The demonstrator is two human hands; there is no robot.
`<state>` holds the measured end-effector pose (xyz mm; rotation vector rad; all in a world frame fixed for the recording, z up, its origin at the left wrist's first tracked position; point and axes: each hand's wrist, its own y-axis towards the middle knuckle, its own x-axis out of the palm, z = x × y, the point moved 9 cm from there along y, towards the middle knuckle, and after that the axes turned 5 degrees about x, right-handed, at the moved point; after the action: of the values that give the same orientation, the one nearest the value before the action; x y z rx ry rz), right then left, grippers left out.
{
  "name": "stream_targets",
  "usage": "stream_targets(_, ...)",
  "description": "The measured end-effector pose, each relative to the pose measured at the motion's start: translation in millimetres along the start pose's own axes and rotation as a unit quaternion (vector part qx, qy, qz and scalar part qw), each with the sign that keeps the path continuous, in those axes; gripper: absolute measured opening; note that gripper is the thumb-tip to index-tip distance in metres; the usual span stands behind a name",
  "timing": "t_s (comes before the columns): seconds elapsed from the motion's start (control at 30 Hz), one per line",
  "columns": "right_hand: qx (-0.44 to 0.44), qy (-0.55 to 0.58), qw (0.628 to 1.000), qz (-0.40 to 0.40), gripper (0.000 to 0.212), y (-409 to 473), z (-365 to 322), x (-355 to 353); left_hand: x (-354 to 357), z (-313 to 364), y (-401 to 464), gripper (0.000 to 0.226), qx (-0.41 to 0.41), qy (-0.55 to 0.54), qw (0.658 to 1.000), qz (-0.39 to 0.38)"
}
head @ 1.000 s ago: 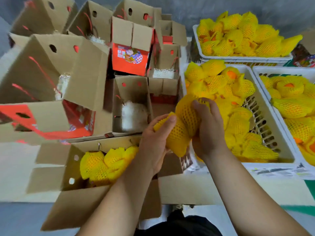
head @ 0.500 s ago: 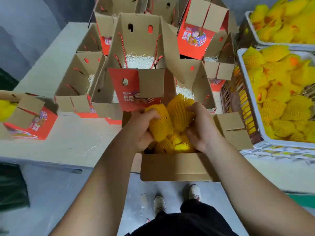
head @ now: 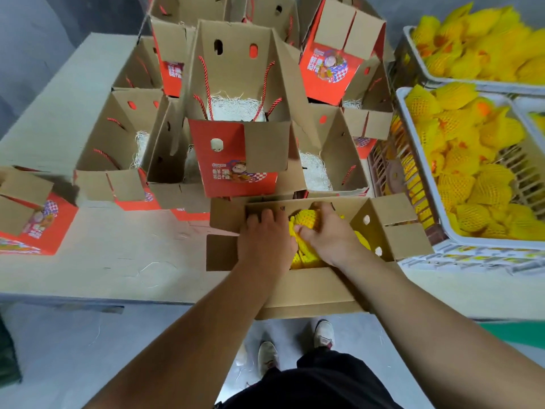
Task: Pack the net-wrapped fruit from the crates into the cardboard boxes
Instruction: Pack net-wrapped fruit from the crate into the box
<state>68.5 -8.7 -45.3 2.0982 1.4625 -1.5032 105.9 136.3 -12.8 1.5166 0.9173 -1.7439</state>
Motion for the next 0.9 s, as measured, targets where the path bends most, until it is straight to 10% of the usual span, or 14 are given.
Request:
stream_targets(0.13, 0.03, -0.136, 0.988, -0.061, 0.051, -2.2, 7.0, 15.1, 11.8, -1.2, -3.4, 0.056, 0.005, 0.056, 0.998, -0.008)
stream_targets(0.4, -0.057, 0.128, 0.989, 0.039, 0.034, 1.1, 32.6, -42.3, -1.0, -13.8, 8.3, 0.038, -0.07, -0.207, 0.973, 0.07)
stream_targets(0.7, -0.127, 0.22, 0.958, 0.131, 0.022, 7.3, 77.8, -123.9, -31.6, 123.6, 50.8, 0.025, 0.115, -0.416, 0.9, 0.062)
stream_targets(0.9, -0.128, 0.184, 0.963, 0.151, 0.018, 39.2, 145.7, -202.6, -34.7, 217.7, 97.5, 0.022, 0.095, -0.51, 0.855, 0.026)
